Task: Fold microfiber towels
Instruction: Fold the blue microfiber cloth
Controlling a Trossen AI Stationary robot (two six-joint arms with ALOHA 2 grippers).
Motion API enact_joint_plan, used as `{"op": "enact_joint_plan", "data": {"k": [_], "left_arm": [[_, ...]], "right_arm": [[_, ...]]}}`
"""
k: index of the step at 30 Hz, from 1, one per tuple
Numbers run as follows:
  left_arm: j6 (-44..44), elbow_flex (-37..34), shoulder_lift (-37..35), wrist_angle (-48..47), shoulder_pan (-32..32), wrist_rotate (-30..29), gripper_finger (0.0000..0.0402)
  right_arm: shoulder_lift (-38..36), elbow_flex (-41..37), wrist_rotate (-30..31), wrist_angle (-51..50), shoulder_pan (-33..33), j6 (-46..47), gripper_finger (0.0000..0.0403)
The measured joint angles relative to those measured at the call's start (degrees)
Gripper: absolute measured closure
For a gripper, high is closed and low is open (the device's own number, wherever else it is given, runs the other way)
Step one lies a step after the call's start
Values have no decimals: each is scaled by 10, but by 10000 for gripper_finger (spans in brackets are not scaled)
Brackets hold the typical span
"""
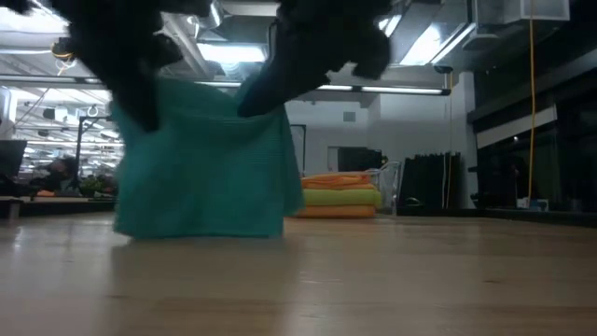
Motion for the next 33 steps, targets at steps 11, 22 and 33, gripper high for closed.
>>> {"op": "enact_joint_plan", "data": {"k": [11,22,33], "left_arm": [[-29,0,98,141,-80,46,401],[-25,1,129,193,-84,78,401],[-20,1,127,199,-51,184,401]], "right_arm": [[15,1,-177,-4,38,64,397],[49,1,-227,21,72,153,397],[47,0,-272,34,71,366,397]]}}
